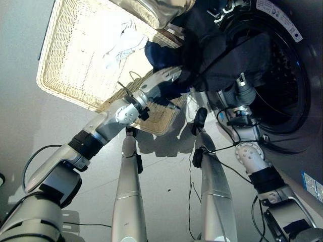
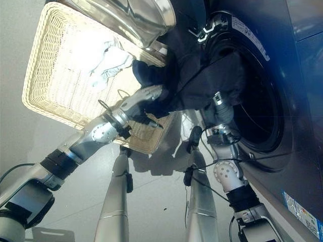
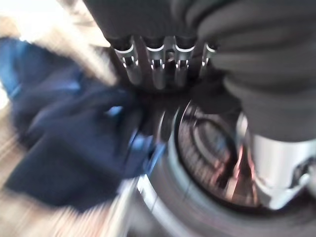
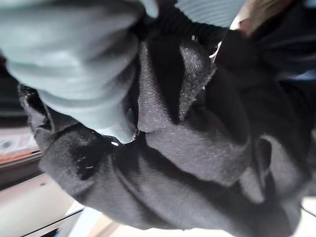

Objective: Put the clothes into the washing machine.

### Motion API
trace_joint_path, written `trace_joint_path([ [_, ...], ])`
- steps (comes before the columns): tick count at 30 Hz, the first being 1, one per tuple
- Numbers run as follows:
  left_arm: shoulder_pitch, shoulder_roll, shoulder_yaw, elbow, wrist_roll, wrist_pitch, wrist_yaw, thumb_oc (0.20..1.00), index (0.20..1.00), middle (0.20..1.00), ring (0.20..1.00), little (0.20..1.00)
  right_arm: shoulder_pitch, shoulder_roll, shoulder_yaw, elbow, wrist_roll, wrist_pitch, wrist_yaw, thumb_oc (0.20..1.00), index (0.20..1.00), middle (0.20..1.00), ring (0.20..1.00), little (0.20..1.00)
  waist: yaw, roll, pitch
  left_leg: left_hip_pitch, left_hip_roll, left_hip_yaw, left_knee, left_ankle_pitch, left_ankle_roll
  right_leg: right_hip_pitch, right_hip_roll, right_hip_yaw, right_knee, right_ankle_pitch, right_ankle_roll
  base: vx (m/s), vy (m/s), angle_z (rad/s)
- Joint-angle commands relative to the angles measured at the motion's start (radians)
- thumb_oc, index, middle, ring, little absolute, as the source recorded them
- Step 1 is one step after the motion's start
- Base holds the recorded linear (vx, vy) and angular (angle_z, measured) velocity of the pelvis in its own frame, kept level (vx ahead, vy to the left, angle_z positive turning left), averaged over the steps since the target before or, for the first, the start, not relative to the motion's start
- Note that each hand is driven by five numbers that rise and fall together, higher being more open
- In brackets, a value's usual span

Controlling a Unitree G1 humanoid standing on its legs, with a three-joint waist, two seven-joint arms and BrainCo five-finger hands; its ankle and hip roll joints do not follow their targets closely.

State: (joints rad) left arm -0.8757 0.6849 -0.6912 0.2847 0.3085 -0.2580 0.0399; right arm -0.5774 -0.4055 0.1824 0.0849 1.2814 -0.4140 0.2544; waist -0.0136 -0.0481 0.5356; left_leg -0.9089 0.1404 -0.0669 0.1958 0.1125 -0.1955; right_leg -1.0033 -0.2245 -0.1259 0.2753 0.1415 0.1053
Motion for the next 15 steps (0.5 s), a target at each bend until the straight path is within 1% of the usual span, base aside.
trace_joint_path([
  [1, 0.02, 0.023, 0.019, -0.048, 0.053, 0.036, 0.03, 1.0, 1.0, 1.0, 1.0, 1.0, -0.012, -0.008, -0.051, -0.155, 0.014, -0.063, 0.06, 0.2, 0.2, 0.2, 0.2, 0.2, 0.017, -0.025, -0.016, -0.003, -0.072, -0.044, 0.0, 0.004, 0.094, 0.028, 0.017, -0.005, -0.025, 0.085, 0.123, 0.0, 0.0, 0.0],
  [2, 0.028, 0.025, 0.02, -0.04, 0.059, 0.066, 0.052, 1.0, 1.0, 1.0, 1.0, 1.0, -0.011, -0.012, -0.051, -0.153, 0.019, -0.066, 0.06, 0.2, 0.2, 0.2, 0.2, 0.2, 0.018, -0.024, -0.016, -0.001, -0.071, -0.044, -0.002, 0.005, 0.095, 0.03, 0.017, -0.006, -0.026, 0.086, 0.123, 0.0, 0.0, 0.0],
  [7, 0.049, 0.017, 0.035, -0.035, 0.085, 0.112, 0.105, 1.0, 1.0, 1.0, 1.0, 1.0, -0.004, -0.005, -0.057, -0.16, 0.012, -0.06, 0.058, 0.2, 0.2, 0.2, 0.2, 0.2, 0.022, -0.025, -0.016, -0.001, -0.071, -0.047, -0.004, 0.006, 0.094, 0.031, 0.013, -0.011, -0.027, 0.087, 0.125, 0.0, 0.0, 0.0],
  [8, 0.052, 0.016, 0.038, -0.034, 0.084, 0.121, 0.127, 1.0, 1.0, 1.0, 1.0, 1.0, -0.004, -0.003, -0.057, -0.16, 0.012, -0.06, 0.056, 0.2, 0.2, 0.2, 0.2, 0.2, 0.023, -0.024, -0.016, 0.0, -0.07, -0.047, -0.007, 0.007, 0.094, 0.032, 0.013, -0.012, -0.028, 0.086, 0.125, 0.0, 0.0, 0.0],
  [11, 0.077, 0.007, 0.07, -0.034, 0.078, 0.105, 0.254, 1.0, 1.0, 1.0, 1.0, 1.0, 0.008, 0.008, -0.06, -0.164, 0.009, -0.053, 0.053, 0.2, 0.2, 0.2, 0.2, 0.2, 0.028, -0.025, -0.016, 0.0, -0.069, -0.049, -0.007, 0.007, 0.093, 0.033, 0.011, -0.016, -0.026, 0.085, 0.126, 0.0, 0.0, 0.0],
  [13, 0.084, 0.001, 0.082, -0.029, 0.065, 0.095, 0.307, 1.0, 1.0, 1.0, 1.0, 1.0, 0.012, 0.013, -0.061, -0.163, 0.006, -0.046, 0.052, 0.2, 0.2, 0.2, 0.2, 0.2, 0.029, -0.026, -0.016, 0.002, -0.069, -0.049, -0.006, 0.007, 0.093, 0.036, 0.01, -0.017, -0.025, 0.084, 0.126, 0.0, 0.0, 0.0],
  [14, 0.085, 0.0, 0.085, -0.03, 0.065, 0.091, 0.316, 1.0, 1.0, 1.0, 1.0, 1.0, 0.013, 0.015, -0.06, -0.164, 0.005, -0.044, 0.051, 0.2, 0.2, 0.2, 0.2, 0.2, 0.029, -0.026, -0.016, 0.002, -0.069, -0.049, -0.007, 0.007, 0.093, 0.036, 0.01, -0.017, -0.025, 0.084, 0.126, 0.0, 0.0, 0.0],
  [15, 0.092, -0.005, 0.099, -0.027, 0.059, 0.073, 0.369, 1.0, 1.0, 1.0, 1.0, 1.0, 0.015, 0.023, -0.059, -0.165, -0.001, -0.04, 0.045, 0.2, 0.2, 0.2, 0.2, 0.2, 0.031, -0.026, -0.016, 0.001, -0.069, -0.051, -0.006, 0.007, 0.093, 0.035, 0.009, -0.018, -0.024, 0.084, 0.125, 0.0, 0.0, 0.0],
])
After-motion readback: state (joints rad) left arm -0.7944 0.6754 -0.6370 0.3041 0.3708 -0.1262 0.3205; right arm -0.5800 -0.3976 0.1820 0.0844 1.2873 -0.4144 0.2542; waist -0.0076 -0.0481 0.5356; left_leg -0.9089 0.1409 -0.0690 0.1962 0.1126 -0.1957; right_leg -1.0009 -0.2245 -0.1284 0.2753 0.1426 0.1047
